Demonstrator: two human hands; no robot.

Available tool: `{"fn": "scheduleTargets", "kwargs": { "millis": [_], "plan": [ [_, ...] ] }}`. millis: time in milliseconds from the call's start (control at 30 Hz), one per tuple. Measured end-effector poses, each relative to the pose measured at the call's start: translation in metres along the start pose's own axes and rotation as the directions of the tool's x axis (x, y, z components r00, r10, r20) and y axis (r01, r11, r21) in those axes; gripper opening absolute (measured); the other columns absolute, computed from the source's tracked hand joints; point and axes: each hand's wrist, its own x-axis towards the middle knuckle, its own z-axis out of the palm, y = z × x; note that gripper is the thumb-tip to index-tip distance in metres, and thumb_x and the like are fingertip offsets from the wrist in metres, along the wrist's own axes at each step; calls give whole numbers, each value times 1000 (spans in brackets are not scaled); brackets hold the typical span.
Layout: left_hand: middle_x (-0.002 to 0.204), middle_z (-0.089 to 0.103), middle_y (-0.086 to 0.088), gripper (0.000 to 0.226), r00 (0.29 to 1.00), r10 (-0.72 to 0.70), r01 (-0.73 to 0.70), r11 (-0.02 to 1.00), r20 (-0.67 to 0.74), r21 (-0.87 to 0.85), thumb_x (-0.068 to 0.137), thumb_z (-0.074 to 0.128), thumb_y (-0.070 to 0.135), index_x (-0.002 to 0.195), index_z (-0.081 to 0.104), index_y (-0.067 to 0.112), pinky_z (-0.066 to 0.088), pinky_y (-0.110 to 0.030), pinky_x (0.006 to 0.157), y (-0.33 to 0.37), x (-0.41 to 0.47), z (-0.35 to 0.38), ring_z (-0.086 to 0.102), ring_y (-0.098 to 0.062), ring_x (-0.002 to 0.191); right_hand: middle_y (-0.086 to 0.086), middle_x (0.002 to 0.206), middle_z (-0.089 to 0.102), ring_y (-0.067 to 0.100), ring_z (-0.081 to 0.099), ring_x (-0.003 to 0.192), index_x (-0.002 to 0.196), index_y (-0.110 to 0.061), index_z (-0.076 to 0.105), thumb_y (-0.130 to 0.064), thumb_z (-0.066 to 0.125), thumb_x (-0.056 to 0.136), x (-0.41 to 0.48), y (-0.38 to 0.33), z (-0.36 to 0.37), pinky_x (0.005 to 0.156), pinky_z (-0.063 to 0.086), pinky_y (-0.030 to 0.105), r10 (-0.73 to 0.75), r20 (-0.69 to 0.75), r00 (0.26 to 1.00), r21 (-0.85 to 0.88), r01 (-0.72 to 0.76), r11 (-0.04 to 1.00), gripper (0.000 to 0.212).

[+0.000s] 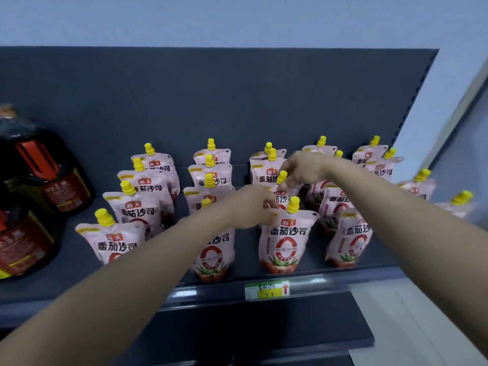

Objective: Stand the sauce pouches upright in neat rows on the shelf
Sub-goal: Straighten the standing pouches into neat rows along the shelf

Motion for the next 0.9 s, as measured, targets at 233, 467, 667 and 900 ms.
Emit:
{"fn": "scheduleTargets", "kwargs": {
  "millis": [233, 467, 667, 900],
  "plan": [
    [78, 62, -12, 20, 996, -84, 84, 996, -35, 0, 89, 58, 14, 87, 68, -3, 53, -37, 75, 6, 6, 12, 56, -19, 73, 11, 80, 51, 22, 46, 78, 98, 8, 68, -22, 65, 89, 8, 10, 14, 71, 39, 27, -8, -6, 1000, -46, 8, 999, 31],
    [90, 65, -19, 23, 989, -137, 137, 990, -49, 10, 89, 58, 11, 97, 67, -8, 53, -40, 80, 12, 5, 14, 57, -21, 76, 7, 67, 45, 22, 44, 73, 65, -8, 55, -24, 66, 88, 8, 14, 15, 52, 33, 21, -67, -23, 997, -84, 65, 994, 29],
    [91, 67, -3, 19, 992, -115, 111, 991, 56, 72, 88, 59, 18, 101, 68, 6, 51, -32, 79, 17, -1, 2, 61, -17, 81, 7, 87, 62, 17, 53, 83, 94, -5, 71, -15, 67, 87, 0, 25, 4, 74, 42, 26, -132, -48, 990, 70, 135, 988, 13],
    [107, 68, 8, 25, 992, -91, 84, 993, -88, -87, 90, 59, 20, 114, 66, 23, 48, -16, 77, 19, 6, -52, 63, -9, 96, 6, 115, 69, 16, 59, 98, 113, -9, 71, -19, 67, 88, -5, 39, -31, 86, 43, 23, -50, -264, 963, 131, 87, 988, 27]
  ]
}}
